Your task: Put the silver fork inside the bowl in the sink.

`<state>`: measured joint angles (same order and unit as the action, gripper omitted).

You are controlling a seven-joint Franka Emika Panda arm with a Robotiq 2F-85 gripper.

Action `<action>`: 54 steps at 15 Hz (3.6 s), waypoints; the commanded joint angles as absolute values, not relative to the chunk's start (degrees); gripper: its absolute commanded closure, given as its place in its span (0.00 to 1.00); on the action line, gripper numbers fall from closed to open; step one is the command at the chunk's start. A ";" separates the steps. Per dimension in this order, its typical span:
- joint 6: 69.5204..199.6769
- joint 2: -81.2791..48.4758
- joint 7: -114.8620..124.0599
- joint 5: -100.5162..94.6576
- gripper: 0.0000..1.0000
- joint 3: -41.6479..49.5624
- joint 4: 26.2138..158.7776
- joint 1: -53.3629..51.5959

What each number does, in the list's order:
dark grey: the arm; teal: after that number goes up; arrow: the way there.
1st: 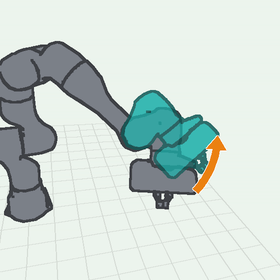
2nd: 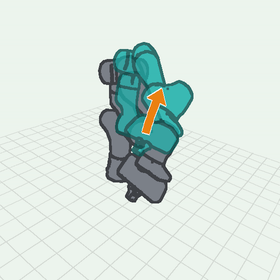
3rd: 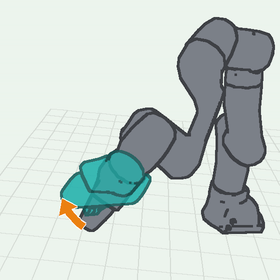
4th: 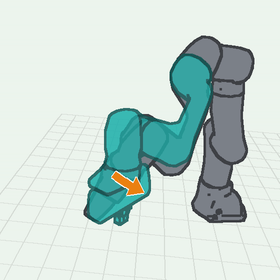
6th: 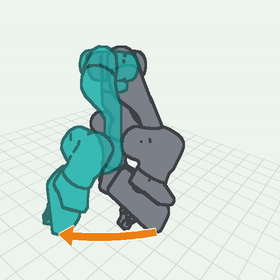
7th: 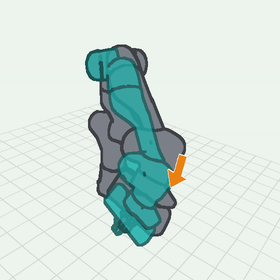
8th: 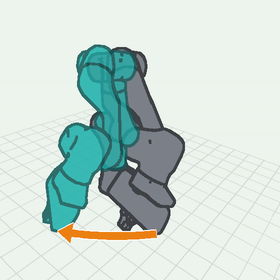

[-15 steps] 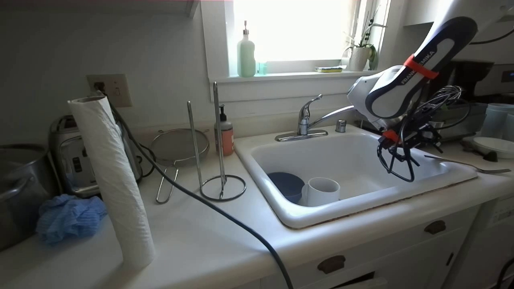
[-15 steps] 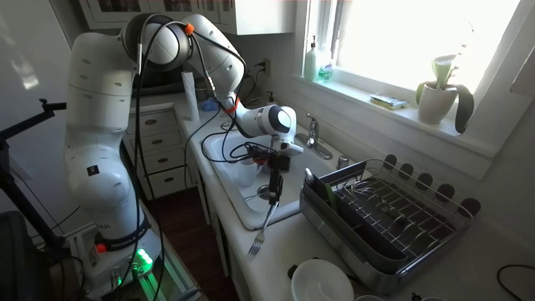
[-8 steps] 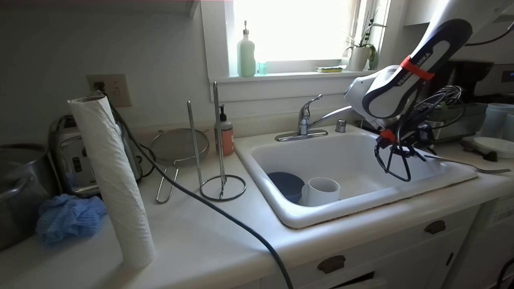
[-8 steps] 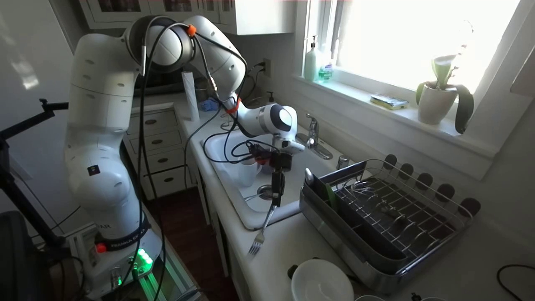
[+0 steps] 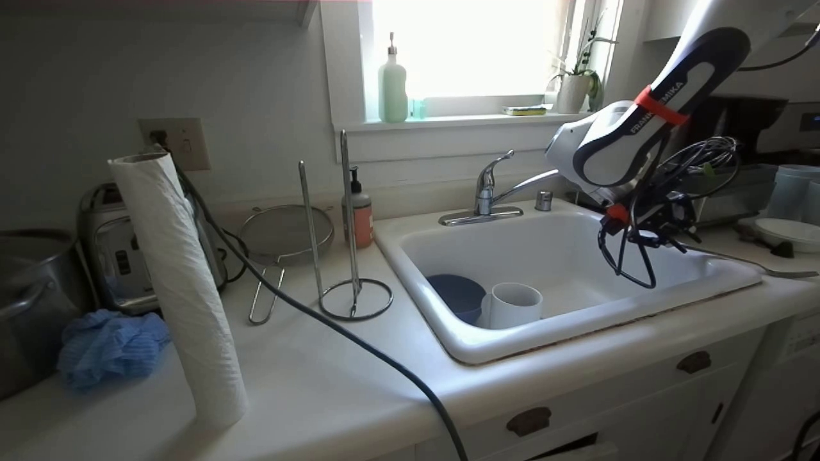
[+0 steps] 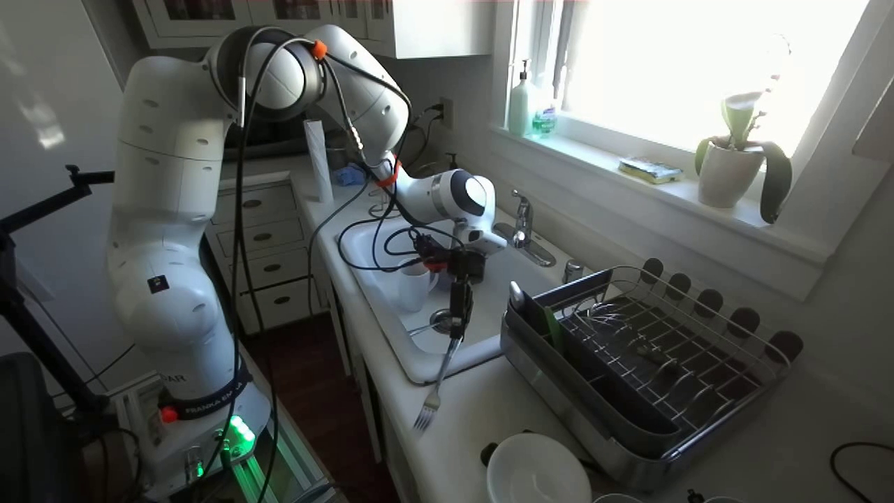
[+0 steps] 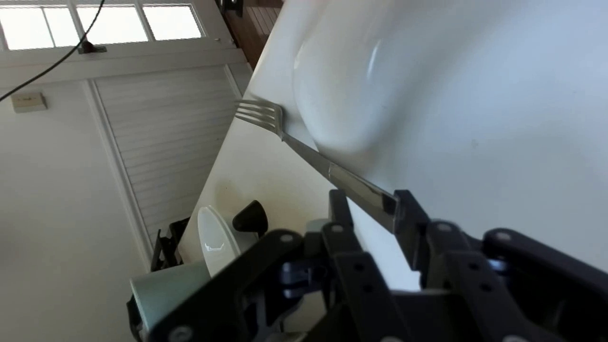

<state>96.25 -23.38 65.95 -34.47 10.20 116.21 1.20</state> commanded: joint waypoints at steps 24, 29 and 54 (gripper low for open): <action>84.42 -15.58 66.15 -36.59 0.98 8.75 117.23 -0.19; 83.86 -15.44 65.56 -37.27 0.98 8.24 116.17 0.37; 90.09 -29.58 64.25 -37.23 0.35 7.73 110.43 -1.03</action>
